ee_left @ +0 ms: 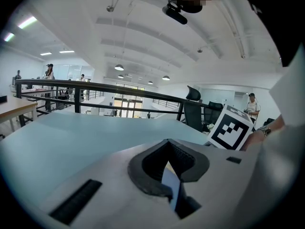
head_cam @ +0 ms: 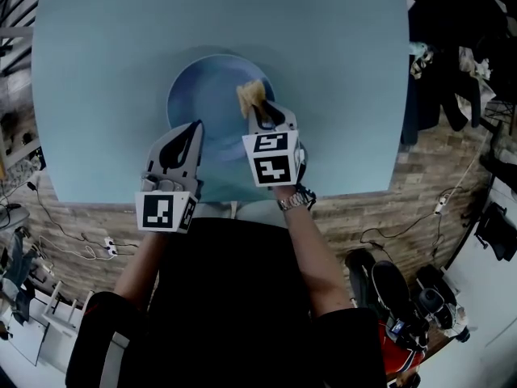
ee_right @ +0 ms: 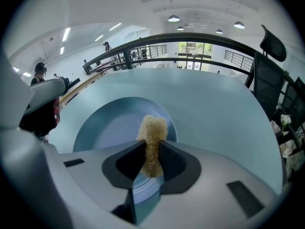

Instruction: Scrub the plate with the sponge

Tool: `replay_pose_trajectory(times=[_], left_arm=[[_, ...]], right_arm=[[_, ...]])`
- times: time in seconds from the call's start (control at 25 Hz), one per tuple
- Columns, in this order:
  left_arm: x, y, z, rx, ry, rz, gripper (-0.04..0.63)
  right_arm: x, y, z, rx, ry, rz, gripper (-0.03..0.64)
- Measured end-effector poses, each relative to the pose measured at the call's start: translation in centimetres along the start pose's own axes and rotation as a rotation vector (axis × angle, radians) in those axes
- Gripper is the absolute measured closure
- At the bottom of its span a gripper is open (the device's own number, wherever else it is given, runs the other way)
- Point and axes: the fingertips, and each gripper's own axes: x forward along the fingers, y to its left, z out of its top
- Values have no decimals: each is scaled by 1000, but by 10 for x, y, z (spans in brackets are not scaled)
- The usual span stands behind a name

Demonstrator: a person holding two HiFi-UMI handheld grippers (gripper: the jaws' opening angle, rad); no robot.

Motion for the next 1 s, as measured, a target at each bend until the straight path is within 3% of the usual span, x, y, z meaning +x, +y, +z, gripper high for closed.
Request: replay_pose_trajectory(times=[0.24,0.52,1.0], left_arm=[[-14,11,4,3,-23,4,594],[-44,28,20,27,-61,-16,594],[-88,25,63,64,-159,-60,594]], right_arm=[[-14,-4,32,23,-94,-60,538],[-62,33,58,93,-260,-65,538],[-169,96,93,120,-571,-5,538]])
